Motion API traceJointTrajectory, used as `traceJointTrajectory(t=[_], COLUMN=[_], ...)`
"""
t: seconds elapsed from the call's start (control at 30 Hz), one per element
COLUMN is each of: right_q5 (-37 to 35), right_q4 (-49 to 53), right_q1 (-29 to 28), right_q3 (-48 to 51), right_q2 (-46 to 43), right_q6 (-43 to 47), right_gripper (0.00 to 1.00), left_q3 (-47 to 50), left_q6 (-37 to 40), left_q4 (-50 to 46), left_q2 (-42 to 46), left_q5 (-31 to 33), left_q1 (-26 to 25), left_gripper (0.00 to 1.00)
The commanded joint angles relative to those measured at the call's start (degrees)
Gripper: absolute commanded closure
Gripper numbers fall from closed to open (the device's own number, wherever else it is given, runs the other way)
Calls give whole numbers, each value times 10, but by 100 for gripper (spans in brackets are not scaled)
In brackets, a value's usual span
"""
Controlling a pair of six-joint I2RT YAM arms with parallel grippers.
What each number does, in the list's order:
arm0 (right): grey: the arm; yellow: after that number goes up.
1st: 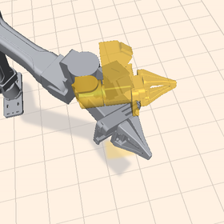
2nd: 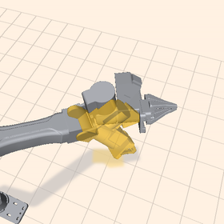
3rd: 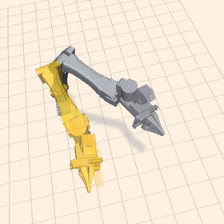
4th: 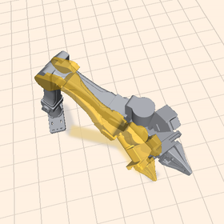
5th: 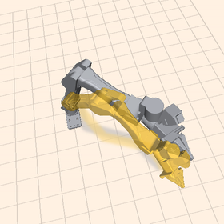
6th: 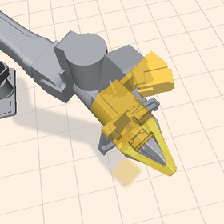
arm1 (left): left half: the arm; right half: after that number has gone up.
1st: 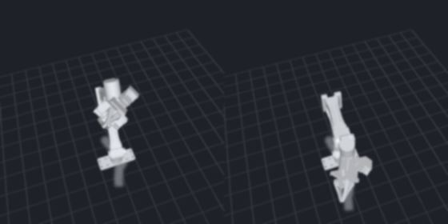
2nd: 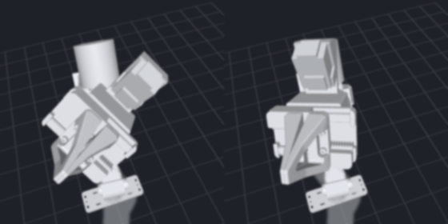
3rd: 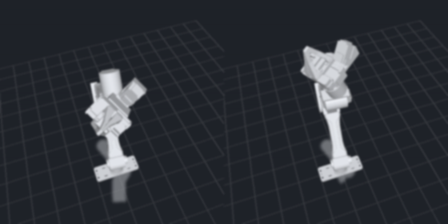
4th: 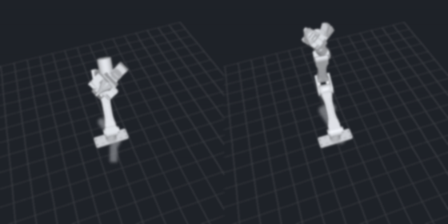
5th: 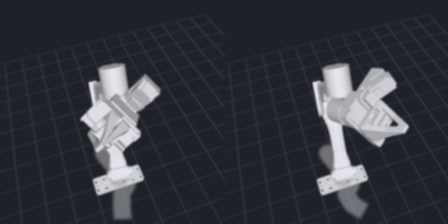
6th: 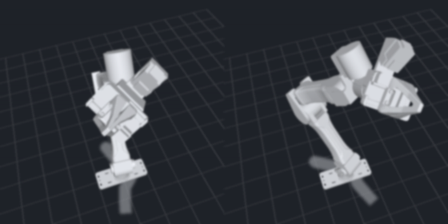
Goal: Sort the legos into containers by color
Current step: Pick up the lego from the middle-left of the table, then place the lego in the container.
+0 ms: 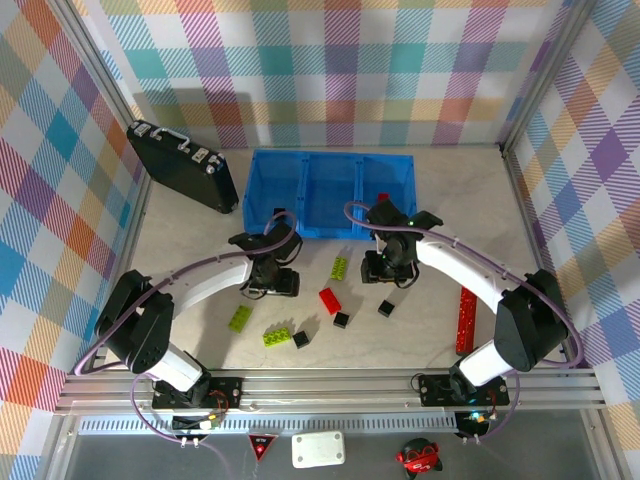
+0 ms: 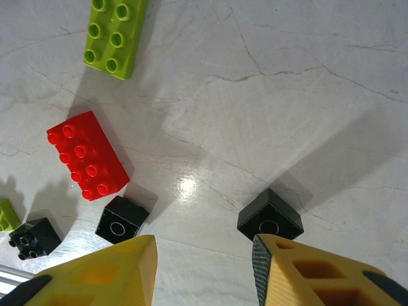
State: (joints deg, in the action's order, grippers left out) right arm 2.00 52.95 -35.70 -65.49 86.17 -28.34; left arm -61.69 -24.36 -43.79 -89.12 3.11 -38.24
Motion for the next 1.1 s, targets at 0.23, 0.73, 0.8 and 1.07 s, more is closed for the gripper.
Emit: traceJointTrajectory(t=[0.23,0.73,0.8,1.07], right_q5=[-13,-24,-24,-30], right_q4=[19,43,46,54], right_q1=[-5,-6,-6,-6], right_q3=[33,62,64,75], right_q2=[-55,-116,-124,-150], right_q6=[-27,-53,-56,-62], right_gripper=[55,55,55,55], left_q3=[-165,-449,-485,-585], left_q6=[34,41,40,25], left_q4=[-53,-62,-65,-73], left_q2=[-103,-272,-295,-364], left_q5=[24,19,29,51], left_q1=[-7,-6,-4,20], left_gripper=[35,35,35,35])
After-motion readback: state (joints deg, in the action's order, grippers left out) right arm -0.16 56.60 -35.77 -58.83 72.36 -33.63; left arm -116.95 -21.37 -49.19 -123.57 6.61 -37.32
